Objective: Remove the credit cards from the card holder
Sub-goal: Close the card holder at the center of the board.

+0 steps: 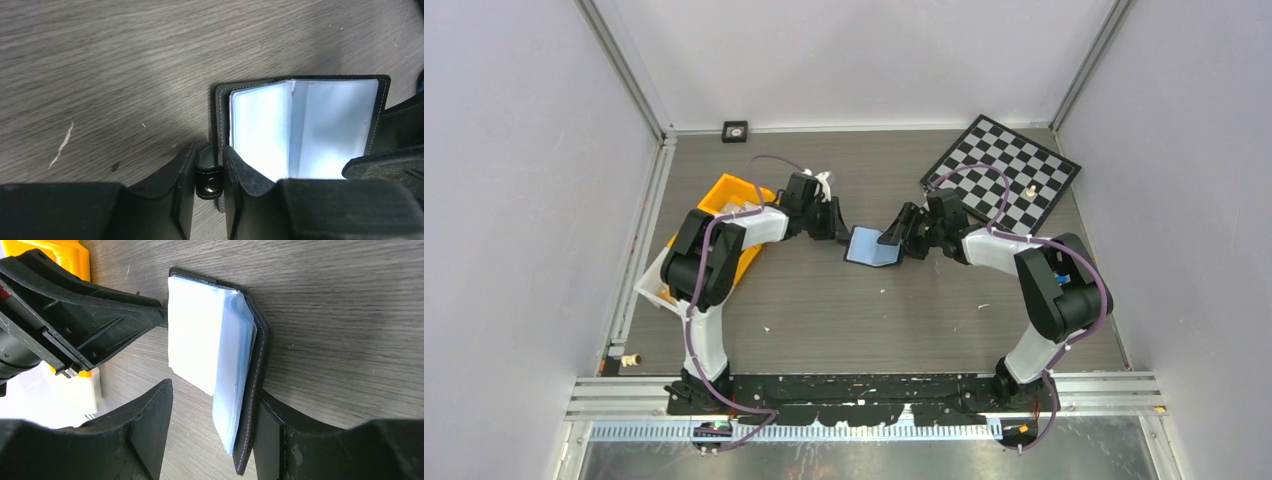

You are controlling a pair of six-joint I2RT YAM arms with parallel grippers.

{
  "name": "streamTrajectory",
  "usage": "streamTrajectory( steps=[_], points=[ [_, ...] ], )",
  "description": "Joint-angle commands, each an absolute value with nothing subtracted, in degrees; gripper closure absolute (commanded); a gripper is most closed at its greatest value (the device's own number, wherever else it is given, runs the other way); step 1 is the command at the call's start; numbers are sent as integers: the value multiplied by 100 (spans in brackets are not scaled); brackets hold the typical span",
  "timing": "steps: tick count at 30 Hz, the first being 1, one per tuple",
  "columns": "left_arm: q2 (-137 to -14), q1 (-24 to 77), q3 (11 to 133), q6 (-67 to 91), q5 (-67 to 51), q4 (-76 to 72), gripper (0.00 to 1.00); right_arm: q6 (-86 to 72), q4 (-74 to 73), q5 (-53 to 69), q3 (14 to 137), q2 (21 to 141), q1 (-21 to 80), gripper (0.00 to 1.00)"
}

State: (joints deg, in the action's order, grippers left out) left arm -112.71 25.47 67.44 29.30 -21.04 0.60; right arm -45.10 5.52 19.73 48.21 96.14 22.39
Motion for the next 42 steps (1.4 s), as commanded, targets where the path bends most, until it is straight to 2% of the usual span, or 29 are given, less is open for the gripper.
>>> streamTrajectory(
  steps=[1, 2, 4, 6, 8, 9, 12, 16, 24, 27, 33, 42],
  points=[
    [-11358, 2549, 6788, 2846, -2391, 124, 76, -4412, 598, 1887, 5050, 9599, 2274, 40],
    [-11368, 2557, 6792, 2853, -2439, 111, 77, -4412, 598, 1897, 5061, 9633, 2274, 41],
    [-11381, 2585, 6813, 2848, -2486, 113, 78, -4404, 599, 1921, 5093, 9686, 2274, 49],
    [-11390, 2613, 6837, 2827, -2490, 145, 79, -4412, 616, 1960, 5106, 9726, 2271, 62],
    [-11395, 2639, 6855, 2814, -2540, 149, 80, -4426, 683, 2015, 5086, 9729, 2273, 83],
    [-11399, 2659, 6860, 2813, -2553, 149, 81, -4437, 716, 2039, 5079, 9722, 2270, 87],
    [-11430, 2735, 6913, 2789, -2639, 149, 81, -4485, 843, 2168, 5051, 9762, 2285, 94],
    [-11481, 2831, 6977, 2810, -2799, 136, 81, -4553, 983, 2341, 5088, 9923, 2298, 97],
    [-11490, 2909, 7014, 2796, -2878, 163, 82, -4529, 990, 2459, 5212, 10115, 2397, 95],
    [-11404, 2909, 6977, 2775, -2639, 245, 82, -4466, 878, 2362, 5215, 10025, 2394, 84],
    [-11017, 2909, 6805, 2605, -1741, 554, 81, -4175, 488, 1690, 5156, 9542, 2495, 49],
    [-10982, 2905, 6778, 2626, -1821, 508, 80, -4096, 417, 1534, 5118, 9361, 2544, 44]
  ],
)
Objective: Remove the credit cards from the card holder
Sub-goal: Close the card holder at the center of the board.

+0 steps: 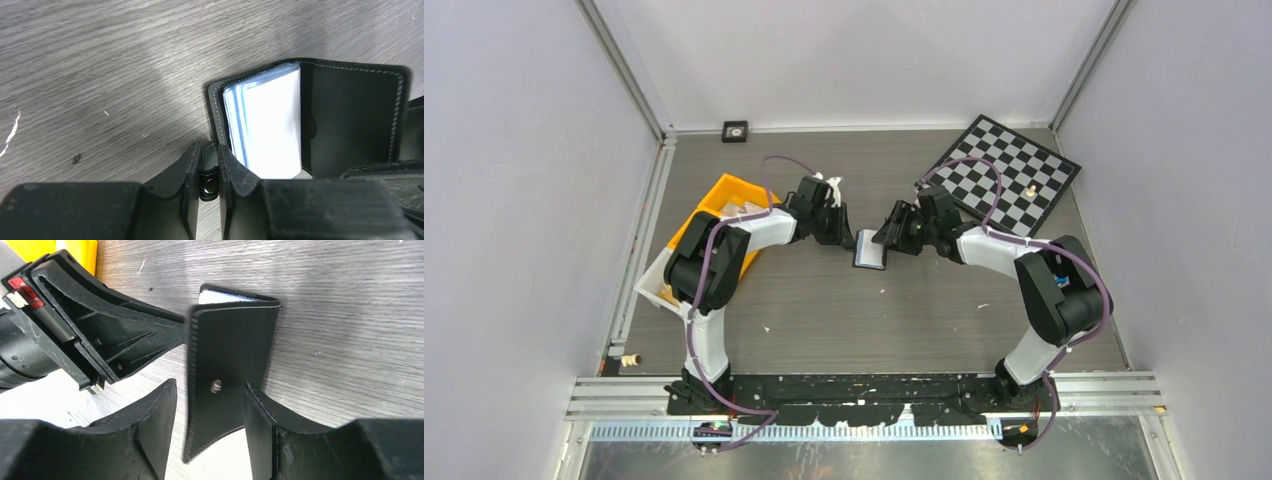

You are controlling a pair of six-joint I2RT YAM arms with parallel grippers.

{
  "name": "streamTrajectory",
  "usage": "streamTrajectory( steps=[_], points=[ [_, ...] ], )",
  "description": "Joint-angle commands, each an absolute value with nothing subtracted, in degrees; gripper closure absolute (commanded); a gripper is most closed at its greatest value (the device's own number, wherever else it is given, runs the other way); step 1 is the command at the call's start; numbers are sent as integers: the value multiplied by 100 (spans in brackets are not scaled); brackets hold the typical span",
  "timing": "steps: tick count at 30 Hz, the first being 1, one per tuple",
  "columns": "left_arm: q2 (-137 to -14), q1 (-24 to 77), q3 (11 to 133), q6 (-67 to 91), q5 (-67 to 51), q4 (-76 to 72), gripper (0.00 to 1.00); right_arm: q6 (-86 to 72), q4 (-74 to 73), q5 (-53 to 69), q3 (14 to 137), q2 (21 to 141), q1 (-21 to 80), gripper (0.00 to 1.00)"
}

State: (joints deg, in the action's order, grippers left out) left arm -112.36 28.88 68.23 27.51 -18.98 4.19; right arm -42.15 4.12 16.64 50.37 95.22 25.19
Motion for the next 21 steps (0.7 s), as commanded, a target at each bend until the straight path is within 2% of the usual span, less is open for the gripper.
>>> streamTrajectory(
  steps=[1, 11, 21],
  points=[
    [-10981, 2909, 6773, 2628, -1851, 494, 80, -4090, 448, 1575, 5116, 9371, 2556, 43],
    [-10968, 2909, 6728, 2693, -2079, 365, 79, -4087, 510, 1960, 5318, 9799, 2649, 40],
    [-10921, 2909, 6665, 2770, -2292, 197, 79, -4034, 358, 2077, 5516, 10028, 2738, 29]
  ],
)
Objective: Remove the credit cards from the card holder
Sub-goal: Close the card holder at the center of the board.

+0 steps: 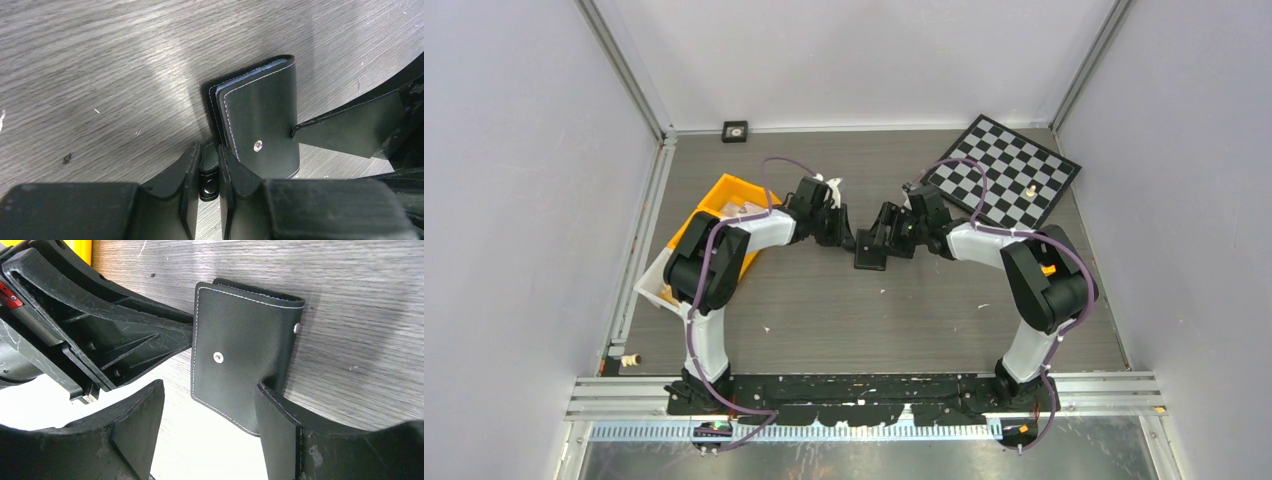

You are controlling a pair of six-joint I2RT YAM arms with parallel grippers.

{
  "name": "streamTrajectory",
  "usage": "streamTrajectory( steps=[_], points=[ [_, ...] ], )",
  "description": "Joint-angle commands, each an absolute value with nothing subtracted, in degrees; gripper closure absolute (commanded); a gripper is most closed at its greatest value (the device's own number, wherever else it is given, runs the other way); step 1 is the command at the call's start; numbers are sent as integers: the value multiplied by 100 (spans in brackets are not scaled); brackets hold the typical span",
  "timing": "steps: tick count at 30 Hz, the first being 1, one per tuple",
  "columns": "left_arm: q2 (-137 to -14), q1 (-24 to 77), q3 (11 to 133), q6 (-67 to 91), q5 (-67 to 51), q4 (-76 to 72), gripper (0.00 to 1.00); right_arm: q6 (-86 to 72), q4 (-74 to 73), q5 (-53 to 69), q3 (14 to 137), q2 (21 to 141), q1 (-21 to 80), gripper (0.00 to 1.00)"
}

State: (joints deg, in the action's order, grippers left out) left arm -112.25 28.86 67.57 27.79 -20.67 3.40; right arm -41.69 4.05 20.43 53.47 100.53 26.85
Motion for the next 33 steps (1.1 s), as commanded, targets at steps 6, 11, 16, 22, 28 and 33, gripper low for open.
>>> streamTrajectory(
  steps=[6, 11, 16, 22, 28, 33],
  points=[
    [-10842, 2909, 6592, 2867, -2267, 117, 74, -4010, 369, 1947, 5454, 9900, 2740, 30],
    [-10467, 2892, 6251, 2961, -1881, -172, 68, -4008, 405, 1847, 5413, 9809, 2742, 42],
    [-10091, 2883, 5955, 2983, -1701, -431, 66, -3991, 361, 1747, 5407, 9770, 2742, 65],
    [-10091, 2883, 5903, 3034, -2048, -630, 65, -3968, 53, 1578, 5606, 10093, 2741, 79],
    [-10329, 2883, 6054, 3027, -2439, -644, 65, -3992, -217, 1478, 5823, 10469, 2740, 86],
    [-10119, 2882, 5927, 3024, -2339, -732, 57, -3847, -124, 1353, 5644, 9998, 2740, 87]
  ],
)
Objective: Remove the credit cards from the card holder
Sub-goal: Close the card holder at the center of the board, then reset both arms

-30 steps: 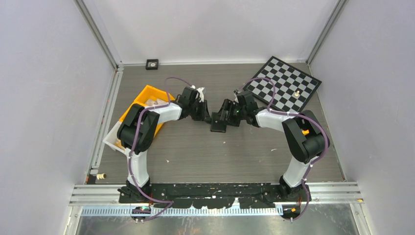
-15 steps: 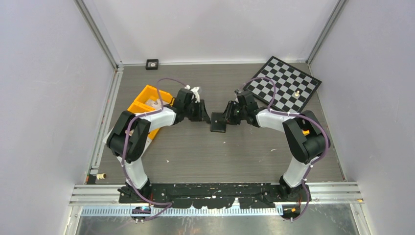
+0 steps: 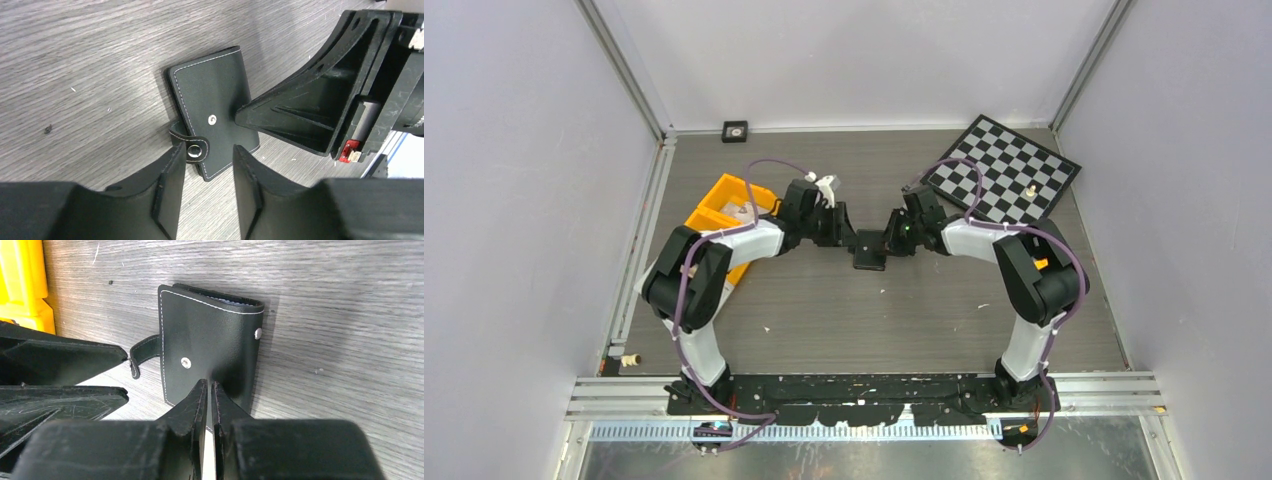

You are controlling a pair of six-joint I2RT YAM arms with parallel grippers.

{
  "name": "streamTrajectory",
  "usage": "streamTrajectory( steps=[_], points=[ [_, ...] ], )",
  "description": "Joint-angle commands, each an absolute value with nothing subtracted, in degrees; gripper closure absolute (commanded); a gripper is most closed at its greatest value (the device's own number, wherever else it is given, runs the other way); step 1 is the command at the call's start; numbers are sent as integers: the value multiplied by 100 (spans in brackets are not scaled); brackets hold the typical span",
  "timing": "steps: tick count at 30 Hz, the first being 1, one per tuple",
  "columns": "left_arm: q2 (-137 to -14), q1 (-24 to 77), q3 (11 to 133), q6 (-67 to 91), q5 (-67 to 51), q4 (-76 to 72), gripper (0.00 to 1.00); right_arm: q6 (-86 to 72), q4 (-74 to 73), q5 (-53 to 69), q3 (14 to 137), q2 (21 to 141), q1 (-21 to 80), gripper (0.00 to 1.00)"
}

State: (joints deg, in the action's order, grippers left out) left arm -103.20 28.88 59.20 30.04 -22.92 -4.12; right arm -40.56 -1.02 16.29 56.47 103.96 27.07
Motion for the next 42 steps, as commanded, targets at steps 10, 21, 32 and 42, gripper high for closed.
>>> streamTrajectory(
  steps=[10, 21, 32, 42],
  points=[
    [-8487, 2883, 4835, 2251, -1184, -1104, 3, -3279, 502, -315, 4528, 7754, 2742, 68],
    [-6509, 2892, 3213, 291, 1528, -1996, 0, -2148, 1554, -2821, 3271, 5911, 2534, 35],
    [-6218, 1667, 2748, 215, 1513, -2015, 0, -603, 2564, -2843, 2283, 6152, 1356, 20],
    [-6994, 1502, 1683, 77, 2229, -4109, 0, -252, 5121, -2226, 1440, 7446, 855, 27]
  ],
)
